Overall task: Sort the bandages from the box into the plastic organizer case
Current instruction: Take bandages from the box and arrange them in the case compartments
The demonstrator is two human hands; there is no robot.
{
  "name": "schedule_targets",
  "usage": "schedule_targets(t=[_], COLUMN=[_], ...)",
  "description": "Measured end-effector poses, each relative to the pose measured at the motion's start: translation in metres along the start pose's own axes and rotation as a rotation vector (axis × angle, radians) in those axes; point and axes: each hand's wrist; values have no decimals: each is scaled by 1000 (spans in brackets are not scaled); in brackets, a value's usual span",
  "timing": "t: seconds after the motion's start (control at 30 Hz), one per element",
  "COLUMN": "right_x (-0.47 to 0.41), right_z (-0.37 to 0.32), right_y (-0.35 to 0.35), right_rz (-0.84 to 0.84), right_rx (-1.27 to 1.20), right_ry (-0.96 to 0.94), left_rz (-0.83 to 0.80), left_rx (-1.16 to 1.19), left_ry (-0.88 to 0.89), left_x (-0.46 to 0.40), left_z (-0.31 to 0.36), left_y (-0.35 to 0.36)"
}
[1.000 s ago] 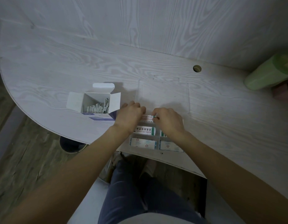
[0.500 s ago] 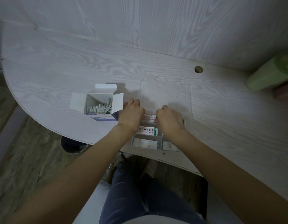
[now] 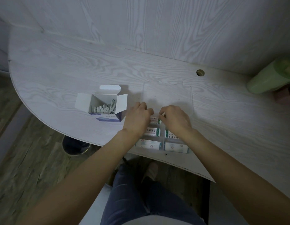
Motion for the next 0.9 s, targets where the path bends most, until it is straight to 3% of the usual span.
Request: schedule_targets(t=[0.1, 0.2, 0.3, 0.37, 0.43, 0.57, 0.73, 0.9], right_x=[5, 3, 0, -2, -5, -15, -23, -30], right_z=[-2, -10, -33, -52, -72, -97, -112, -140], right_y=[-11, -18, -22, -23, -22, -11, -8, -6], right_rz=[57, 86, 114, 119, 82, -62, 0, -20], right_rx=[-175, -258, -325, -285, -195, -56, 181, 244], right_ry=[-38, -119, -263, -394, -517, -532, -516, -600], left_rz=[82, 267, 445, 401, 252, -26, 24, 73], left_rx=[171, 364, 347, 292, 223, 86, 76, 296], left_ry=[97, 178, 97, -54, -161, -206, -151, -190], left_x=[16, 33, 45, 49, 53, 53, 51, 55], left_z=[3, -5, -29, -54, -83, -126, -138, -145], left_y=[-14, -27, -34, -38, -37, -38, -35, -31])
Point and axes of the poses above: each hand's wrist, its own x-axis away from the middle knuckle, its own y-axis out of the palm, z = x × y, and after that the axes turned 3 degrees about -x, right-handed
